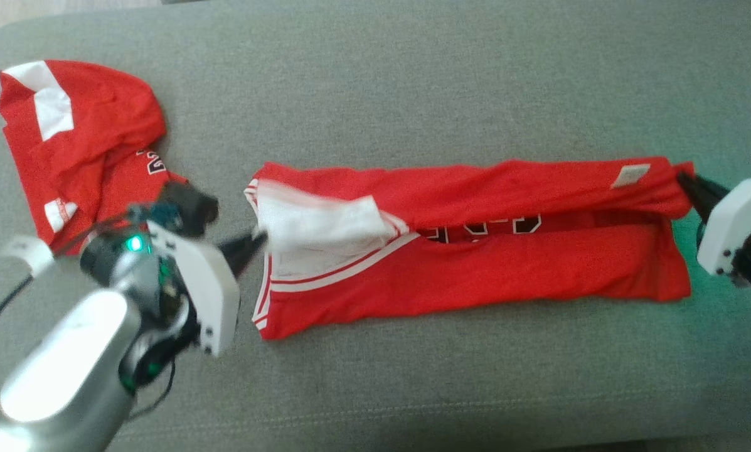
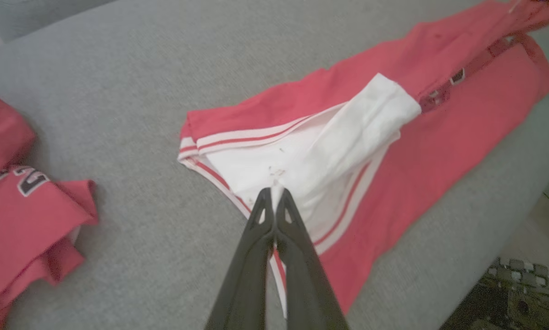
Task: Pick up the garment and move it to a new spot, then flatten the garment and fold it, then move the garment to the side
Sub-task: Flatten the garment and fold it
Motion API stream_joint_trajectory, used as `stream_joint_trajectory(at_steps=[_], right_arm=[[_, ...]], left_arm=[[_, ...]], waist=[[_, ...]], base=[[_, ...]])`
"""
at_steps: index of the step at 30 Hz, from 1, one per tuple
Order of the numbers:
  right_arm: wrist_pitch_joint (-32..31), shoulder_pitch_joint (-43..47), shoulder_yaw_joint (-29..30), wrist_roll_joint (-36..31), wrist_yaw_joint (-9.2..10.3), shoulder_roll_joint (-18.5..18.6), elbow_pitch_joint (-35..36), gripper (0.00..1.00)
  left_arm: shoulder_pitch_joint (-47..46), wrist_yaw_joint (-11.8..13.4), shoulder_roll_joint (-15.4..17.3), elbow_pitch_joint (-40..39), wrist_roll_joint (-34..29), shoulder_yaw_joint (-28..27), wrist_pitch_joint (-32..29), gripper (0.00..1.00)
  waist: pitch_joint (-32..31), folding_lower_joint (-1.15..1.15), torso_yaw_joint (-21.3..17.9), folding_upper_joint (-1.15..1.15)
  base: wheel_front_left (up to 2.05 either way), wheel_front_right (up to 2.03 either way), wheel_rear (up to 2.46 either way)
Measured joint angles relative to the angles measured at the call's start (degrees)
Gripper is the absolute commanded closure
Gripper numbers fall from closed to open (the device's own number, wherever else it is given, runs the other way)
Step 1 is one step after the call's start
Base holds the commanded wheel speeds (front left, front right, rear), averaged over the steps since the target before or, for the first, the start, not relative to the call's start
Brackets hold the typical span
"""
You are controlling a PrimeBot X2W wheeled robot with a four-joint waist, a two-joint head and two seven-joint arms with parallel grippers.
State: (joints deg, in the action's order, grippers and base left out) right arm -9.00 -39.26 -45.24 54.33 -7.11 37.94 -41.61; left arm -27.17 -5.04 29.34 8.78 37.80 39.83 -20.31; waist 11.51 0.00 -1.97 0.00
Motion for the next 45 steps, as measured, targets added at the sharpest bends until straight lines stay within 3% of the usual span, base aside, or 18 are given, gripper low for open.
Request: stream_joint_trajectory(at_steps=[6,12,13,14,15,24,31,40,45], right_arm=[[-6.0,2.3,-1.8,2.9,0.0,3.6,4.3,1.0],[-10.3,4.2,-2.4,5.6,0.0,4.5,6.8,1.0],[-11.5,4.8,-2.4,6.2,0.0,4.6,7.0,0.67],[-12.2,5.4,-2.4,6.5,0.0,4.6,7.2,0.0],[-12.2,5.4,-2.4,6.5,0.0,4.6,7.2,0.0],[-11.4,7.1,0.5,7.0,0.0,6.5,9.4,0.0],[-3.3,7.1,7.9,6.8,0.0,5.3,11.1,0.0],[13.1,12.0,19.1,0.3,0.0,-4.0,15.2,0.0],[19.0,17.8,24.5,-7.9,0.0,-10.1,16.8,0.0]], left_arm=[[4.5,0.6,2.9,-5.1,1.9,1.1,-4.4,1.0],[5.0,1.6,3.9,-7.3,2.7,1.6,-6.4,1.0],[5.3,1.7,4.1,-7.4,2.7,1.8,-6.4,0.95],[5.7,1.9,4.1,-7.5,2.7,1.9,-6.6,0.53],[5.7,1.9,4.1,-7.5,2.7,1.9,-6.6,0.0],[8.3,5.3,3.7,-7.5,2.7,0.6,-2.9,0.0],[8.4,10.2,-0.5,-6.8,3.8,-5.2,6.5,0.0],[11.4,15.4,-9.8,-3.3,5.7,-13.0,26.0,0.0],[14.9,15.5,-14.1,-0.9,5.6,-13.5,33.0,0.0]], waist=[[-1.1,0.0,-0.2,0.0],[-1.5,0.0,-0.2,0.0],[-1.7,0.0,-0.2,0.0],[-2.0,0.0,-0.2,0.0],[-2.0,0.0,-0.2,0.0],[-5.2,0.0,-0.5,0.0],[-8.2,0.0,-0.5,0.0],[-11.8,0.0,-0.3,0.0],[-12.2,0.0,0.0,0.0]], base=[[0.0,0.0,0.0],[0.0,0.0,0.0],[0.0,0.0,0.0],[0.0,0.0,0.0],[0.0,0.0,0.0],[0.0,0.0,0.0],[0.0,0.0,0.0],[0.0,0.0,0.0],[0.0,0.0,0.0]])
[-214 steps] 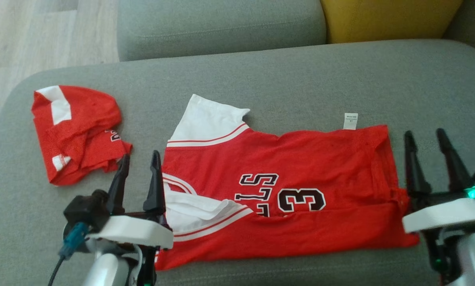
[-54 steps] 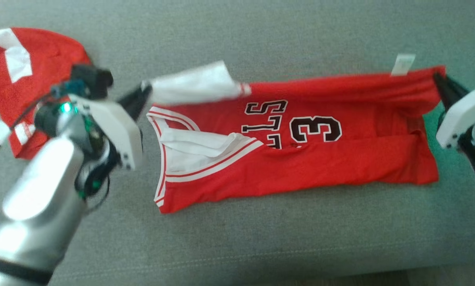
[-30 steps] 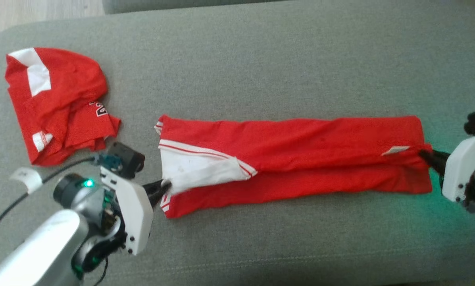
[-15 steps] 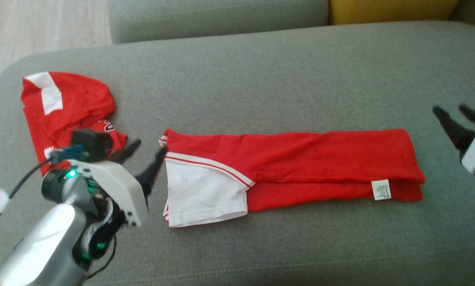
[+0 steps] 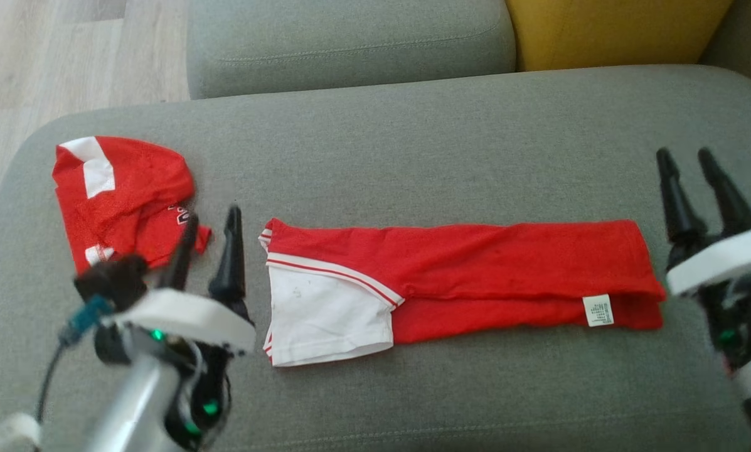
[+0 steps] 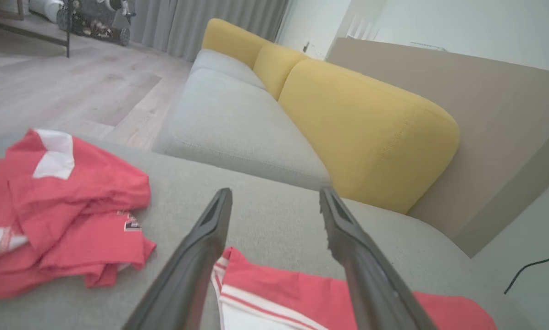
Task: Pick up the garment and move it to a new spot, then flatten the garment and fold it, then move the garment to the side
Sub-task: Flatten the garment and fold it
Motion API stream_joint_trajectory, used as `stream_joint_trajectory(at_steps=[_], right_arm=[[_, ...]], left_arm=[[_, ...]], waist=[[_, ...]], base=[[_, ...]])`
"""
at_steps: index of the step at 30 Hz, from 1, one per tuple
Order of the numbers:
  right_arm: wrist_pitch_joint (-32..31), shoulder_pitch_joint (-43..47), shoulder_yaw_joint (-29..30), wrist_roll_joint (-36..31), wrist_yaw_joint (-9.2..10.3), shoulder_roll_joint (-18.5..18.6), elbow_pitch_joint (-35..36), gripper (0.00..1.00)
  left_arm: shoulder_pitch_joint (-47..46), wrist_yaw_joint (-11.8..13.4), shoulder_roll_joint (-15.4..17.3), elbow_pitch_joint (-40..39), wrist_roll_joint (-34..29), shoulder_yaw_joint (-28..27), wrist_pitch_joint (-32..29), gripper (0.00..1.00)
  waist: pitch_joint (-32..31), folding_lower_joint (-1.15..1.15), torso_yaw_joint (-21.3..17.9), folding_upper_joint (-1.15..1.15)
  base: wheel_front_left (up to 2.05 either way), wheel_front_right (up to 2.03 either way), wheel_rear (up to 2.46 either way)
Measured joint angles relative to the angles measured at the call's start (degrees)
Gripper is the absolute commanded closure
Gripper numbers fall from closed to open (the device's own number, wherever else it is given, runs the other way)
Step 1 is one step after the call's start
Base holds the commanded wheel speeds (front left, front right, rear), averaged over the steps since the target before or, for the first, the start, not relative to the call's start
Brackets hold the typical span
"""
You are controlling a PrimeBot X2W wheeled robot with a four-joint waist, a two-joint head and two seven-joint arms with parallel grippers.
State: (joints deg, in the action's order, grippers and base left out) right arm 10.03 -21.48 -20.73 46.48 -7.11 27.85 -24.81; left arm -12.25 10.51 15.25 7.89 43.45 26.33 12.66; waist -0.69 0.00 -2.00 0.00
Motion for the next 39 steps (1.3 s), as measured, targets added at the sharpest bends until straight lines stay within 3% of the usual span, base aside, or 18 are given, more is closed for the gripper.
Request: stream_joint_trajectory(at_steps=[3,7,13,18,23,30,39], right_arm=[[1.9,3.7,3.9,-4.9,0.0,-4.7,1.3,0.0],[2.8,9.1,7.8,-11.7,0.0,-10.2,3.0,0.0],[3.1,14.2,12.7,-18.8,0.0,-15.3,4.7,0.0],[0.7,14.9,16.4,-22.3,0.0,-17.5,5.2,0.0],[-2.9,14.4,24.4,-26.2,0.0,-20.1,0.9,0.0],[-9.0,8.2,32.8,-32.3,0.0,-22.2,-7.2,0.0],[-13.1,2.5,38.2,-41.0,0.0,-22.5,-13.9,0.0]], left_arm=[[3.2,-0.7,-2.5,1.7,-0.7,-1.1,1.4,0.0],[7.4,-2.1,-5.5,1.6,-6.3,-5.4,1.6,0.0],[11.4,-7.1,-10.1,0.1,-16.3,-11.0,1.6,0.0],[12.8,-10.2,-11.7,1.3,-18.8,-14.0,1.6,0.0],[12.1,-12.1,-12.1,2.5,-19.9,-14.5,1.6,0.0],[9.9,-12.9,-12.4,2.9,-20.1,-14.2,1.6,0.0],[7.7,-12.8,-12.5,2.9,-19.9,-13.7,1.6,0.0]], waist=[[0.0,0.0,0.0,0.0],[0.4,0.0,-0.1,0.0],[0.7,0.0,0.2,0.0],[1.3,0.0,0.7,0.0],[2.8,0.0,1.2,0.0],[5.9,0.0,1.9,0.0],[9.0,0.0,2.9,0.0]], base=[[0.0,0.0,0.0],[0.0,0.0,0.0],[0.0,0.0,0.0],[0.0,0.0,0.0],[0.0,0.0,0.0],[0.0,0.0,0.0],[0.0,0.0,0.0]])
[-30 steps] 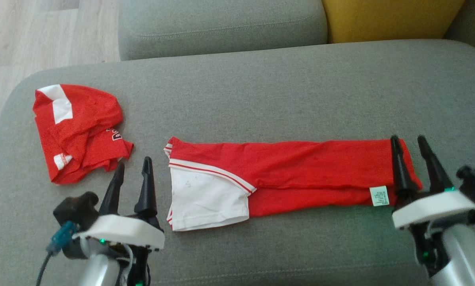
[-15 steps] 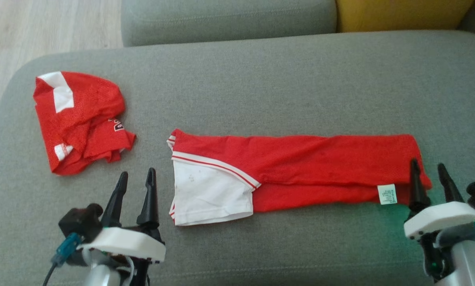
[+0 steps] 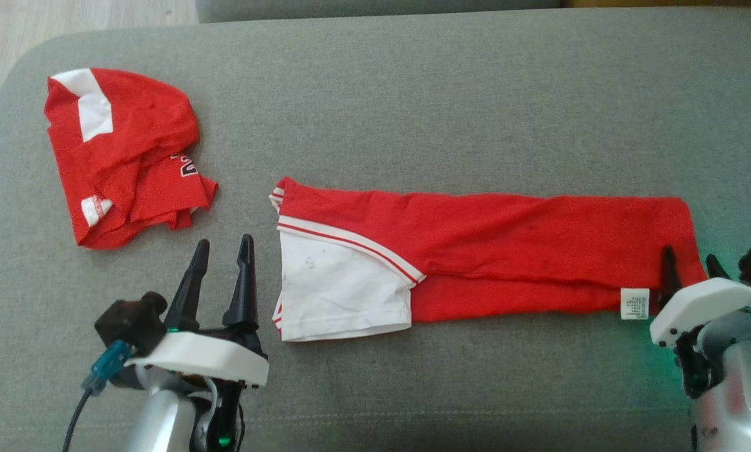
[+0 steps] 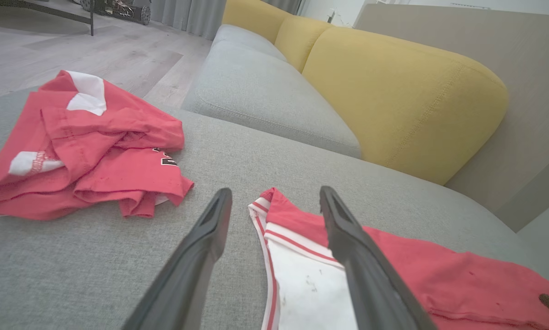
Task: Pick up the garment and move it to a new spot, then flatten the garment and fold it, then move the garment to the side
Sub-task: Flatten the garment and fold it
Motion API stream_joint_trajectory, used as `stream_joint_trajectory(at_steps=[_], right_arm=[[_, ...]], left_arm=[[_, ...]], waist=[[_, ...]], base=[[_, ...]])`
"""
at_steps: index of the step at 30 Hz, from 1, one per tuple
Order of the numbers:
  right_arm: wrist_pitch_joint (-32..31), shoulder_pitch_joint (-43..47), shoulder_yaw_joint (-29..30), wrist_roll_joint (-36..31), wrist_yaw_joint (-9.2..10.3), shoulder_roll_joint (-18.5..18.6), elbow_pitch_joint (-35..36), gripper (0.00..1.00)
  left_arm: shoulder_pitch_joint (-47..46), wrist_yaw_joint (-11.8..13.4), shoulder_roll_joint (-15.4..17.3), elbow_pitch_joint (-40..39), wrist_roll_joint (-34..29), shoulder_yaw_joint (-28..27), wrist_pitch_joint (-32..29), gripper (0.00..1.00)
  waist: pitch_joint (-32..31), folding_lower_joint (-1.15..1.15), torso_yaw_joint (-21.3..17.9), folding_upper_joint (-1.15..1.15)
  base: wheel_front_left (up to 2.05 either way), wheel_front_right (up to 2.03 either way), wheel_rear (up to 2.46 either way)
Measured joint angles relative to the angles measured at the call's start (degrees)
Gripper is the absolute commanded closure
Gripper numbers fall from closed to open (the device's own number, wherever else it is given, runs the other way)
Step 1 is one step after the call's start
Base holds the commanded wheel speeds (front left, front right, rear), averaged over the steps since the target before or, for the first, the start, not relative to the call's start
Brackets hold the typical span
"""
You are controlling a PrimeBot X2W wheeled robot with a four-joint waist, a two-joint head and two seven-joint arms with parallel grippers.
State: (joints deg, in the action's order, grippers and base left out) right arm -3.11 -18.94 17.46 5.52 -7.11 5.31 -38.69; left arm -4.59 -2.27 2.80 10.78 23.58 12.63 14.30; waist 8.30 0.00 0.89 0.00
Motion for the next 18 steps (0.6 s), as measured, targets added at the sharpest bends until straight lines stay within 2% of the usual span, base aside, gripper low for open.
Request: stream_joint_trajectory(at_steps=[8,14,15,16,18], right_arm=[[-3.1,-3.1,1.1,-4.0,0.0,-0.5,-4.4,0.0],[-4.7,-4.9,1.8,-3.7,0.0,-0.5,-6.0,0.0],[-5.4,-5.3,1.8,-2.7,0.0,-0.6,-6.4,0.79],[-5.7,-5.5,1.6,-1.4,0.0,-0.7,-6.5,1.0],[-6.3,-5.5,0.5,0.6,0.0,-0.8,-6.6,1.0]], left_arm=[[-1.1,0.3,0.0,-0.1,0.3,-0.1,0.0,0.0],[-2.1,0.3,0.0,-0.2,0.3,-0.1,0.0,0.0],[-2.1,0.3,0.0,-0.2,0.3,-0.2,0.0,0.0],[-2.1,0.3,-0.1,-0.2,0.3,-0.3,0.0,0.0],[-2.1,0.3,-0.1,-0.2,0.3,-0.5,0.0,0.0]], waist=[[1.6,0.0,0.4,0.0],[2.0,0.0,0.5,0.0],[2.0,0.0,0.5,0.0],[1.8,0.0,0.5,0.0],[1.5,0.0,0.4,0.0]], base=[[0.0,0.0,0.0],[0.0,0.0,0.0],[0.0,0.0,0.0],[0.0,0.0,0.0],[0.0,0.0,0.0]])
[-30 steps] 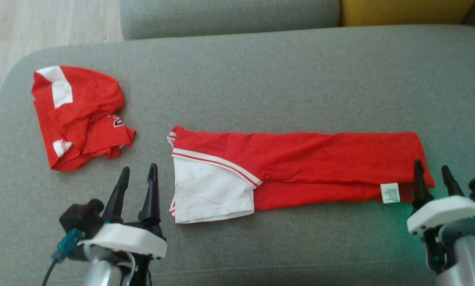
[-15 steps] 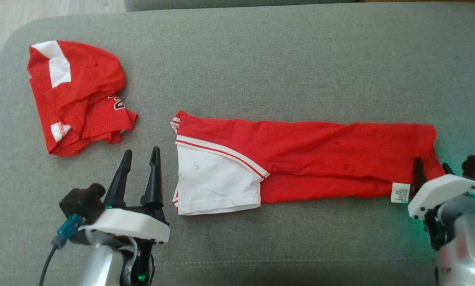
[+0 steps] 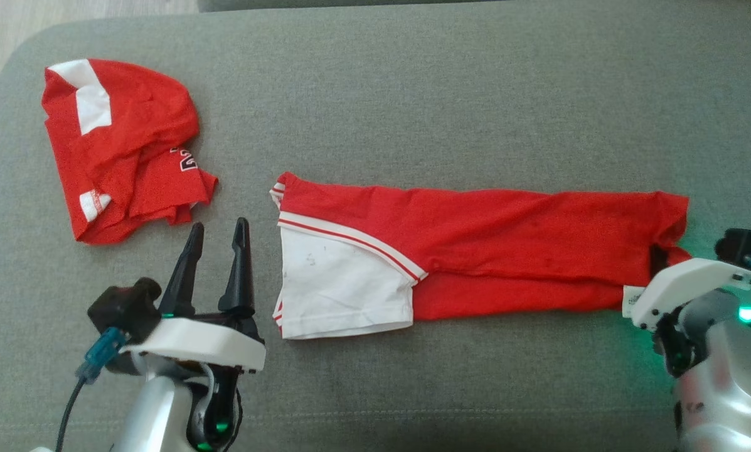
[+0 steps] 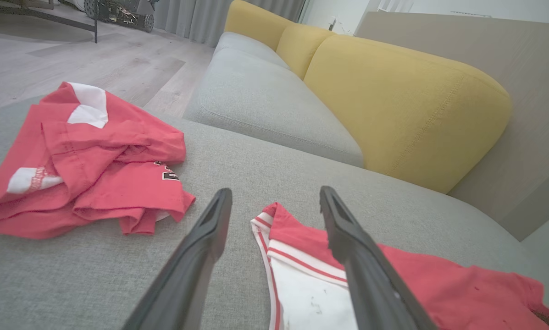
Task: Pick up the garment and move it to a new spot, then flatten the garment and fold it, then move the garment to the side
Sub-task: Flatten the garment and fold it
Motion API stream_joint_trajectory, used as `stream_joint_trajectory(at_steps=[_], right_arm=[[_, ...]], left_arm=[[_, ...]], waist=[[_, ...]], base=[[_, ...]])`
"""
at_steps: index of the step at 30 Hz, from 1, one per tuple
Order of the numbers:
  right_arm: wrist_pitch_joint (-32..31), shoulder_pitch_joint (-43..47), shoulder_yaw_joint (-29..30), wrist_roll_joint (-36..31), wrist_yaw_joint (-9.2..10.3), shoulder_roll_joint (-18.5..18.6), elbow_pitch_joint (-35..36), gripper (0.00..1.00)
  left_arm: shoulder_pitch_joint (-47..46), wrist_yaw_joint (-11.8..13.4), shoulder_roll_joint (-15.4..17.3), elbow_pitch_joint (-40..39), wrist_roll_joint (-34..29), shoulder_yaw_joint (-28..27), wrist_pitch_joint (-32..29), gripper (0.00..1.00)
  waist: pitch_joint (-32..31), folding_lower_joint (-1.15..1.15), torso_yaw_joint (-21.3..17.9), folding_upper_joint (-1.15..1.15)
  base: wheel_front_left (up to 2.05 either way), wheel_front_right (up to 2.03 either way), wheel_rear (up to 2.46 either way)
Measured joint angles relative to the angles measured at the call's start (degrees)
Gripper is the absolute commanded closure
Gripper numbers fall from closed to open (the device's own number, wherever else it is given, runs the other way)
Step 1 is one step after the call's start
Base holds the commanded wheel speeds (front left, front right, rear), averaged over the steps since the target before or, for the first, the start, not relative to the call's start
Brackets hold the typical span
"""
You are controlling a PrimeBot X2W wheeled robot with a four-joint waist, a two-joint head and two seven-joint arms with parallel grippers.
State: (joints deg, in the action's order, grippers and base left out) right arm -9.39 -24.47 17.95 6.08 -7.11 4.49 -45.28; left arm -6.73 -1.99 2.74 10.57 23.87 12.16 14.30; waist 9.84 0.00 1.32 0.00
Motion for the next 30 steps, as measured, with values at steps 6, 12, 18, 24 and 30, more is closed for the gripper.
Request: stream_joint_trajectory(at_steps=[6,12,18,24,30], right_arm=[[0.0,0.5,-1.3,0.2,0.0,0.3,0.5,1.0],[0.0,0.6,3.5,-4.5,0.0,4.0,1.9,1.0],[0.0,0.2,9.3,-13.2,0.0,7.0,4.4,1.0],[-0.9,-0.9,6.7,-14.5,0.0,4.2,4.9,1.0],[-4.9,-0.6,-1.9,-7.6,0.0,0.2,8.9,1.0]], left_arm=[[0.0,0.0,0.0,0.1,0.0,-0.4,0.0,0.0],[0.1,0.1,0.0,0.1,0.0,-0.4,0.0,0.0],[0.3,0.5,0.0,0.1,0.6,-0.4,0.0,0.0],[1.5,0.5,0.0,0.2,1.6,-0.4,0.0,0.0],[3.3,1.0,0.0,0.7,2.1,0.0,0.0,0.0]], waist=[[-1.3,0.0,-0.3,0.0],[-2.6,0.0,-0.4,0.0],[-3.5,0.0,-0.6,0.0],[-5.7,0.0,-1.1,0.0],[-8.9,0.0,-2.0,0.0]], base=[[0.0,0.0,0.0],[0.0,0.0,0.0],[0.0,0.0,0.0],[0.0,0.0,0.0],[0.0,0.0,0.0]])
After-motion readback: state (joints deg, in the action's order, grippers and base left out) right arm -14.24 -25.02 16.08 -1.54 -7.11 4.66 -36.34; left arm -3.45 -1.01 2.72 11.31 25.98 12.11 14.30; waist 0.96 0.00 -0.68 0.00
